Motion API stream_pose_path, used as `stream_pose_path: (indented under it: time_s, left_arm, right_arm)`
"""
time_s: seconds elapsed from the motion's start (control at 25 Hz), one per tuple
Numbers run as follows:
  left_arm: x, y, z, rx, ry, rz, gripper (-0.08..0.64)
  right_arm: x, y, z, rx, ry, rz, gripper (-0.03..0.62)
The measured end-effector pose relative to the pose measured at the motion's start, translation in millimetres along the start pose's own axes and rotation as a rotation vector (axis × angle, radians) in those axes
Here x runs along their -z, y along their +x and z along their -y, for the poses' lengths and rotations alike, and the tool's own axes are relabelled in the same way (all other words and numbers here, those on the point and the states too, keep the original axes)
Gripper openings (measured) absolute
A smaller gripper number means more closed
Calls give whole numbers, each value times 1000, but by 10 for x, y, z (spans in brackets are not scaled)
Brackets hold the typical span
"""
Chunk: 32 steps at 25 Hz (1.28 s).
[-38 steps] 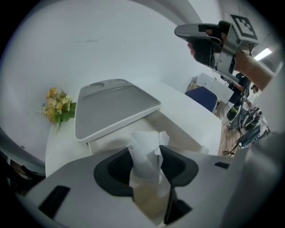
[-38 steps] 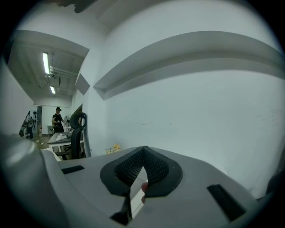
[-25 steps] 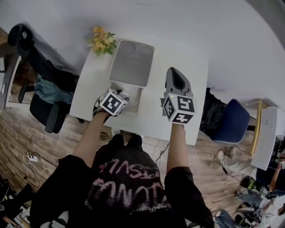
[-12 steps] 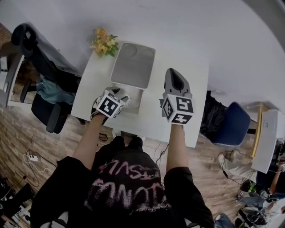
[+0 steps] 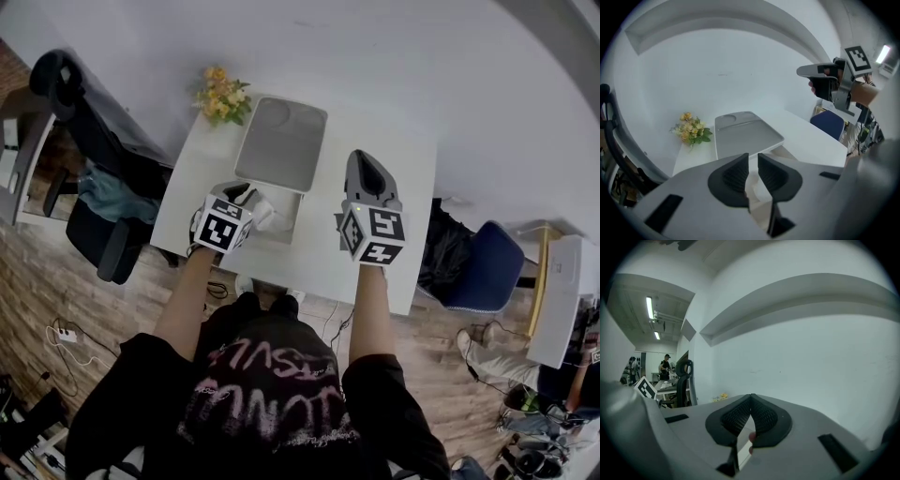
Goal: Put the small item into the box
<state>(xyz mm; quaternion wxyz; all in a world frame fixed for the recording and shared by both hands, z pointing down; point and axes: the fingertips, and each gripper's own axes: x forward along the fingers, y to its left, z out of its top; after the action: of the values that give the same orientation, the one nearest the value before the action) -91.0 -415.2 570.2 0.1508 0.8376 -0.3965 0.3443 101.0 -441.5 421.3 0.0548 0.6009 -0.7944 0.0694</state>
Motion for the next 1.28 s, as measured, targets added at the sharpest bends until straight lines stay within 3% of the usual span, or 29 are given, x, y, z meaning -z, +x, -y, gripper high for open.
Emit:
stream_pose_path:
  time_s: [0.12,0.52,1.28]
  left_arm:
    - [-79,-86,-52,-20,-34,47,2]
    - [-444,-406,-237,-77,-77,192,2]
    - [-1244,-1118,-409,-161,-64,440,2]
  right_arm:
    - [-2,-10,-34,-5,-7,0,11]
    - [-34,-50,-150,-20,-13,3,11]
    - [-118,-182,-188,-4,-2,0,11]
